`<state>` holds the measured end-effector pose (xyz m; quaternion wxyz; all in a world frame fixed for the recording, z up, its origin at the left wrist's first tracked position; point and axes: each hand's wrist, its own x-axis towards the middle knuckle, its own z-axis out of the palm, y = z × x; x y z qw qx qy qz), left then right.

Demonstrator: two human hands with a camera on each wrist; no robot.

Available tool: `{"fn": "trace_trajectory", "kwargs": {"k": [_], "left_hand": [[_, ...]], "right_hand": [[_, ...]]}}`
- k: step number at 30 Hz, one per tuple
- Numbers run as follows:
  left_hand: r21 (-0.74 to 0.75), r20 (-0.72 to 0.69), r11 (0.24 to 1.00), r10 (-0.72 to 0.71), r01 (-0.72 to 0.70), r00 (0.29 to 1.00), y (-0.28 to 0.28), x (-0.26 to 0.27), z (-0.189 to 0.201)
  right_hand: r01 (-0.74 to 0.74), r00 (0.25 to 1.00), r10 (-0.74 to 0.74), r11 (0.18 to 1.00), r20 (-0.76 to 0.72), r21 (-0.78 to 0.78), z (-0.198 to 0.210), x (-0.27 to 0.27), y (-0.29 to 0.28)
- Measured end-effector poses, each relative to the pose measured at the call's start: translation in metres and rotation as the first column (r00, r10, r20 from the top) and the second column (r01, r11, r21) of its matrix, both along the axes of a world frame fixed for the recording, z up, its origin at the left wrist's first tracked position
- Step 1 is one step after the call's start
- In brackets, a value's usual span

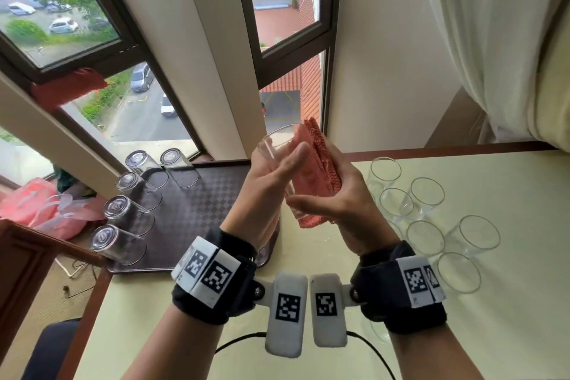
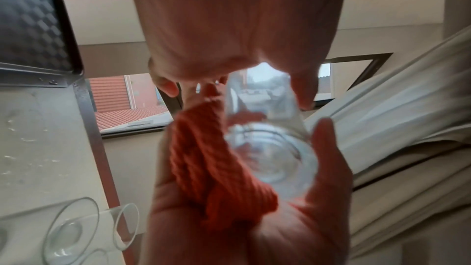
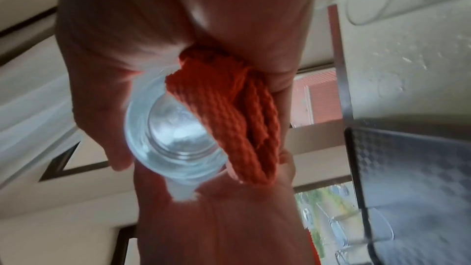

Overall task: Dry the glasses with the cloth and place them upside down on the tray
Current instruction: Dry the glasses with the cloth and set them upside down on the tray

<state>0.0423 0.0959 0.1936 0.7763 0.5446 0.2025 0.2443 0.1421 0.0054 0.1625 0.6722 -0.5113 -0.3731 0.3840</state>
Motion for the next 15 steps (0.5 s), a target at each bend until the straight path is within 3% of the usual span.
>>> {"fn": "trace_trajectory", "kwargs": {"k": [2,4,7,11,13,15], "left_hand": [[0.023,-0.024,1.0,-0.005,0.006,1.0,0.0,-0.001,-0.001],[0.024,-0.05,0.998,-0.051,0.053,0.997,0.002,-0.005,-0.004],[0.034,-0.086,0.997,-0.066,0.069,0.994,0.01,-0.009,-0.003],[-0.017,-0.004,0.996,-0.089,0.089,0.996,0.013,-0.009,-0.001],[-0.007,0.026,0.995,-0.097,0.098,0.995,0.008,-0.006,0.003],[-0.002,0.027,0.999,-0.055,0.055,0.998,0.005,-0.003,0.004]], "right_hand": [[-0.089,0.98,0.093,0.996,-0.179,0.028,-0.004,0.001,-0.001],[-0.115,0.963,0.117,0.993,-0.242,0.023,-0.006,0.003,-0.002],[-0.046,0.988,0.044,0.999,-0.15,-0.01,-0.001,0.002,-0.001],[0.058,0.992,-0.056,0.998,0.109,-0.01,0.004,-0.001,0.001],[0.052,0.99,-0.049,0.999,0.133,-0.015,0.003,-0.004,0.003],[0.007,0.999,-0.006,1.0,0.053,-0.026,0.002,-0.005,0.004]]}}
